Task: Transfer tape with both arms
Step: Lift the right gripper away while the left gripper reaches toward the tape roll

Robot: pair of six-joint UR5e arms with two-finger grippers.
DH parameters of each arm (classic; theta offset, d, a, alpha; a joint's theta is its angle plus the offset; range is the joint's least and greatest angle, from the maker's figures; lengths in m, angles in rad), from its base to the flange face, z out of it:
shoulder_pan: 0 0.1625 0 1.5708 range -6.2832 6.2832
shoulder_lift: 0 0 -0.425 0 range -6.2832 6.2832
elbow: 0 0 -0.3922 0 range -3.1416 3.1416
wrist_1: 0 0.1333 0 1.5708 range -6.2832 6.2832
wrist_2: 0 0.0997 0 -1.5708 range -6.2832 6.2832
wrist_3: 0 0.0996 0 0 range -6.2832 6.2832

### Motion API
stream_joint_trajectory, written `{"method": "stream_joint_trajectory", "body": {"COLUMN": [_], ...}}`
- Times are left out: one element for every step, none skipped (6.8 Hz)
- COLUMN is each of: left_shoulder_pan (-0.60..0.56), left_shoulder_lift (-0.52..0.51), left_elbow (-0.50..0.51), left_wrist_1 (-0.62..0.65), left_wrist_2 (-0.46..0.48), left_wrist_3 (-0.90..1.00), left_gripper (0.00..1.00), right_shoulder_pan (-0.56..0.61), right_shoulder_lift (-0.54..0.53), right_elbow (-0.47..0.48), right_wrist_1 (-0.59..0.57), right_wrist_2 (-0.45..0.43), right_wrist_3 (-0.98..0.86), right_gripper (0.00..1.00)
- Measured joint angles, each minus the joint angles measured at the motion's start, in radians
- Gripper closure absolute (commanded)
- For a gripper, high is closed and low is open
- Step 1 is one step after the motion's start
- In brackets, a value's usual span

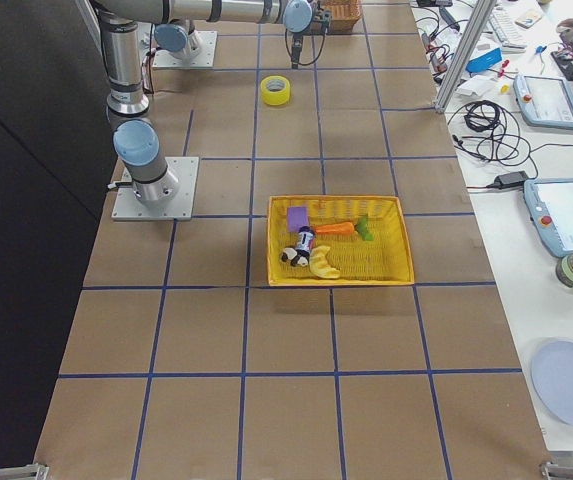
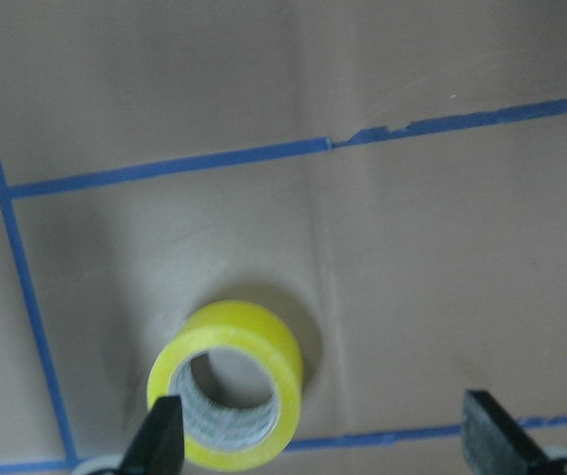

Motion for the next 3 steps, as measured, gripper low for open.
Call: {"method": "stream_joint_trajectory", "body": {"left_shoulder_pan": [-0.016,-0.048,-0.093], "left_shoulder_lift": [-0.015,-0.026,-0.042], "left_elbow": [-0.048,-0.111,-0.181], "left_wrist_1": [0.033,0.114,0.227], "left_wrist_2": [-0.001,-0.002,-0.002], "left_wrist_3": [-0.028,-0.077,-0.133], "left_gripper": [0.0,0.0,0.0], "right_shoulder_pan": [-0.088,-0.142,-0.162], "right_shoulder_lift": [-0.038,-0.073,-0.097], "right_elbow": [-0.014,-0.019,-0.016], "right_wrist_1": [0.028,0.051,0.065], "right_wrist_2": [-0.007,-0.03,-0.058], "right_wrist_3": [-0.092,-0.151,-0.176], "right_gripper": [0.0,0.0,0.0]}}
